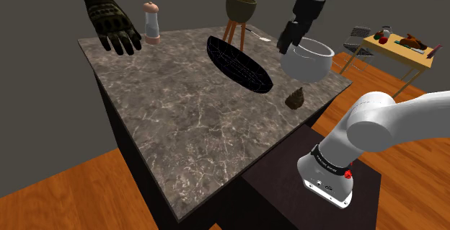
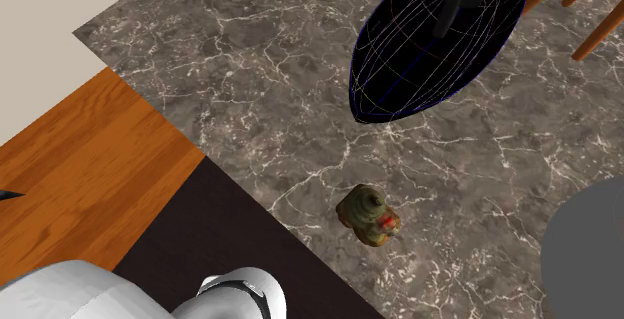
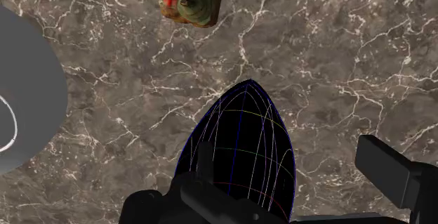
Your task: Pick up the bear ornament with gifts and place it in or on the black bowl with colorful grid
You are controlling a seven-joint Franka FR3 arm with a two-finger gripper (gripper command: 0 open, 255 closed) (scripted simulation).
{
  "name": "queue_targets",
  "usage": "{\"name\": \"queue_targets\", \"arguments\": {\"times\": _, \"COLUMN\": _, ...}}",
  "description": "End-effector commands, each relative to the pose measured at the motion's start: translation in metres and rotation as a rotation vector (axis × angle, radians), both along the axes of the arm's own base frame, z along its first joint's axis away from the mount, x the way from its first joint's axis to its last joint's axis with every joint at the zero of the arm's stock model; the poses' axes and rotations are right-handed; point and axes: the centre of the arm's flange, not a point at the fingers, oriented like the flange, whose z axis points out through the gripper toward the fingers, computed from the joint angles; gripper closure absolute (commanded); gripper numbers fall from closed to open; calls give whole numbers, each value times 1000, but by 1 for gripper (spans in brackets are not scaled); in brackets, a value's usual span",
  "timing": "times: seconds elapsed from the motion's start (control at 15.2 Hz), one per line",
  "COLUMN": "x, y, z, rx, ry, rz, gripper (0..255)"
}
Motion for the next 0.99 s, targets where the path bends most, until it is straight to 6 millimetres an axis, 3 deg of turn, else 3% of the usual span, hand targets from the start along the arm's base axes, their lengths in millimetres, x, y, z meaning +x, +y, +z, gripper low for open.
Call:
{"name": "queue_targets", "arguments": {"times": 0.0, "x": 0, "y": 0, "z": 0, "rx": 0, "ry": 0, "rz": 0, "gripper": 0}}
{"name": "queue_targets", "arguments": {"times": 0.46, "x": -42, "y": -46, "z": -69, "rx": 73, "ry": 81, "rz": 446, "gripper": 0}}
{"name": "queue_targets", "arguments": {"times": 0.92, "x": -66, "y": -101, "z": -139, "rx": 146, "ry": 162, "rz": 892, "gripper": 0}}
